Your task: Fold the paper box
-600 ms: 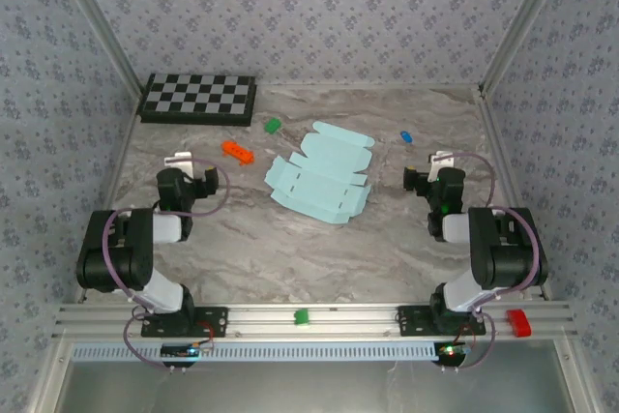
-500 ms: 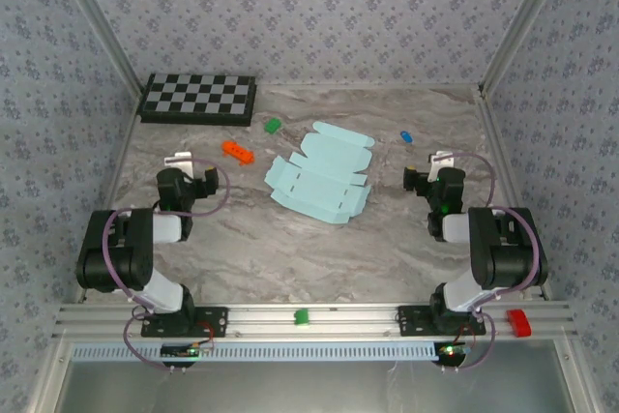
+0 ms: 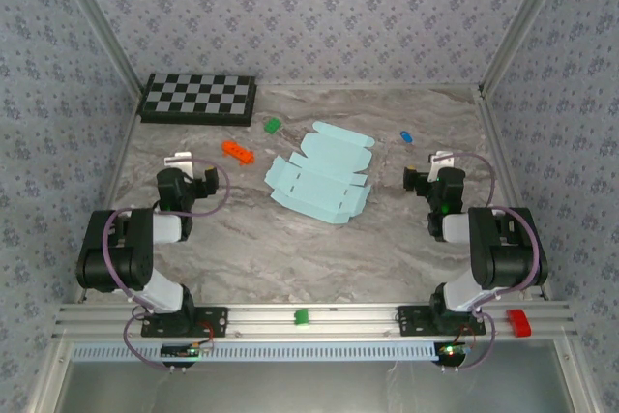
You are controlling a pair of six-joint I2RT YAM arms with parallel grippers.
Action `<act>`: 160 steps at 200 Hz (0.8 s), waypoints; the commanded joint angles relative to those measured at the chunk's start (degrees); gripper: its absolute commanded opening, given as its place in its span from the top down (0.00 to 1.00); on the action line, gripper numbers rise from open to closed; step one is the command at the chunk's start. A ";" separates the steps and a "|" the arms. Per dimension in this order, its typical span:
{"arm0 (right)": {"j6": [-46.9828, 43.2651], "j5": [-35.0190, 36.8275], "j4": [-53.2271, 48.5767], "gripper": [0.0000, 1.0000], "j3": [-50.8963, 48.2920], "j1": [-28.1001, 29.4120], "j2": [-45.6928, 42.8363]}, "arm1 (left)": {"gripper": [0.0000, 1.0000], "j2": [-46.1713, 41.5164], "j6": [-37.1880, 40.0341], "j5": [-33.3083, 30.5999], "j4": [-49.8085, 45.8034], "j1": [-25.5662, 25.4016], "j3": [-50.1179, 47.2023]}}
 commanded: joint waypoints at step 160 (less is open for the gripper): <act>14.97 3.89 -46.52 0.00 18.44 4.52 -15.31 | 0.01 -15.27 -18.17 2.81 -43.27 -8.07 19.71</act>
